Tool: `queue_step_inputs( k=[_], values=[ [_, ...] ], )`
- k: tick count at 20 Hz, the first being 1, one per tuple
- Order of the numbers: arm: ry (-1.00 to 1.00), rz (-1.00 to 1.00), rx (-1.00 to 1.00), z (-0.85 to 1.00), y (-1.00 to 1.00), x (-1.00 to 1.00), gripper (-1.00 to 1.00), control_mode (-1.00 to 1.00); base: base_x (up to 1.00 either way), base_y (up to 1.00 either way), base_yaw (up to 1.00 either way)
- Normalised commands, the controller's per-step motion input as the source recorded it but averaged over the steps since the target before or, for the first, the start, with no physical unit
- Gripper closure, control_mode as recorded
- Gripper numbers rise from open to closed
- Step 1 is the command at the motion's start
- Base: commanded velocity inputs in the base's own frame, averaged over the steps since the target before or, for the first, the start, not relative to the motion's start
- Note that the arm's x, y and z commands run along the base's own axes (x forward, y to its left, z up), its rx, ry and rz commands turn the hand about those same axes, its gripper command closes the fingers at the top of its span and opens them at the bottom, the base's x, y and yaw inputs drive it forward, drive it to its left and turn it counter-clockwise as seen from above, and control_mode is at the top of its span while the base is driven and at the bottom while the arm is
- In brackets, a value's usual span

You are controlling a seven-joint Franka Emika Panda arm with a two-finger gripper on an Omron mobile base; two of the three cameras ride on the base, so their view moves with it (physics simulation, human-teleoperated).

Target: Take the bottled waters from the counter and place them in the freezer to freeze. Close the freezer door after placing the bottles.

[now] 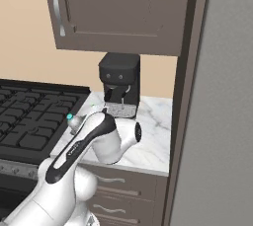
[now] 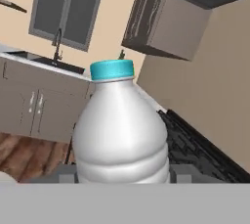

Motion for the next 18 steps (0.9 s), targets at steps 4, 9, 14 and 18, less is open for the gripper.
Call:
queue_step_inputs(
  k=[4, 9, 14, 18],
  values=[
    [-0.02, -0.07, 0.08, 0.39, 0.04, -0.16, 1.00, -1.00, 0.00, 0.00, 0.00],
    [0.01, 0.00, 0.09, 0.00, 0.00, 0.00, 1.00, -1.00, 0.00, 0.00, 0.00],
    [0.12, -0.01, 0.28, 0.03, -0.02, 0.06, 1.00, -1.00, 0.00, 0.00, 0.00],
    [0.01, 0.00, 0.03, 0.00, 0.00, 0.00, 1.00, 1.00, -0.06, 0.00, 0.00]
  ],
)
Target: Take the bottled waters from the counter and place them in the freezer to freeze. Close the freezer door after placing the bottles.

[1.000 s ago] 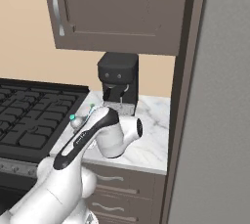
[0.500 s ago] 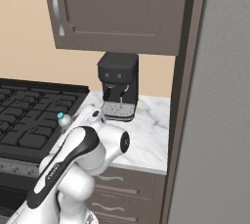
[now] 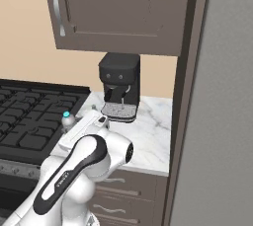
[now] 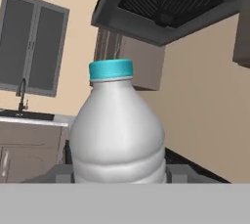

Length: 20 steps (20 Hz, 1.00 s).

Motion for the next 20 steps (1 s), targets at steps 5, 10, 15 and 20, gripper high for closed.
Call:
queue_step_inputs(
  k=[5, 10, 15, 20],
  values=[
    [0.00, 0.00, 0.00, 0.00, 0.00, 0.00, 1.00, 1.00, -0.75, 0.27, 0.00],
    [0.00, 0.00, 0.00, 0.00, 0.00, 0.00, 1.00, 1.00, -0.96, 0.25, -0.02],
    [0.00, 0.00, 0.00, 0.00, 0.00, 0.00, 1.00, 1.00, -0.70, 0.00, -0.36],
    [0.00, 0.00, 0.00, 0.00, 0.00, 0.00, 1.00, 1.00, -0.56, -0.04, -0.77]
  ],
)
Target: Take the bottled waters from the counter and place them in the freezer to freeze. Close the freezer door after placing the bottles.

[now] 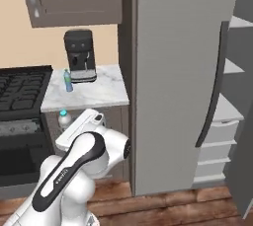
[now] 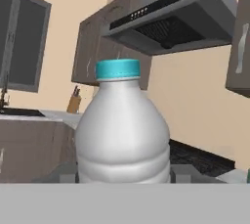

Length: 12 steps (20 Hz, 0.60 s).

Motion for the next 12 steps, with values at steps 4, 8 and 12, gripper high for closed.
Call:
queue_step_inputs(
  k=[4, 8, 12],
  values=[
    [0.00, 0.00, 0.00, 0.00, 0.00, 0.00, 1.00, 1.00, -0.30, -0.12, -0.87],
    [0.00, 0.00, 0.00, 0.00, 0.00, 0.00, 1.00, 1.00, 0.22, -0.58, -0.67],
    [0.00, 0.00, 0.00, 0.00, 0.00, 0.00, 1.00, 1.00, 1.00, -0.48, -0.16]
  ],
)
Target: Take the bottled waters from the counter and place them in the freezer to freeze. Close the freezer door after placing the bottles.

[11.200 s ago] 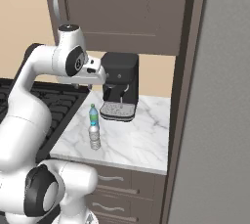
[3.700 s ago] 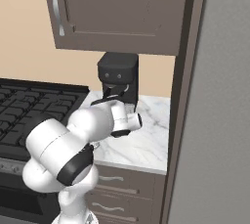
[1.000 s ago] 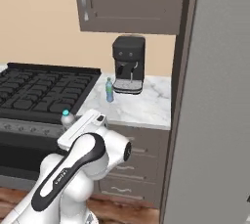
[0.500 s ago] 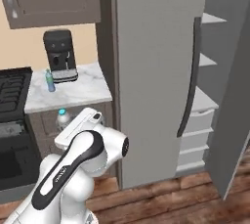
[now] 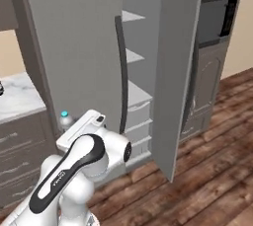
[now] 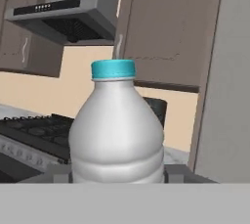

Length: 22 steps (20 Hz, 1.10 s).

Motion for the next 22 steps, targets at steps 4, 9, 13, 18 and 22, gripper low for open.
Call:
queue_step_inputs(
  k=[4, 9, 13, 18, 22],
  values=[
    [0.00, 0.00, 0.00, 0.00, 0.00, 0.00, 1.00, 1.00, 1.00, -0.42, -0.14],
    [0.00, 0.00, 0.00, 0.00, 0.00, 0.00, 1.00, 1.00, 0.92, -0.21, -0.07],
    [0.00, 0.00, 0.00, 0.00, 0.00, 0.00, 1.00, 1.00, 0.74, 0.00, 0.03],
    [0.00, 0.00, 0.00, 0.00, 0.00, 0.00, 1.00, 1.00, 0.58, -0.02, 0.09],
    [0.00, 0.00, 0.00, 0.00, 0.00, 0.00, 1.00, 1.00, 0.39, -0.29, 0.12]
  ],
)
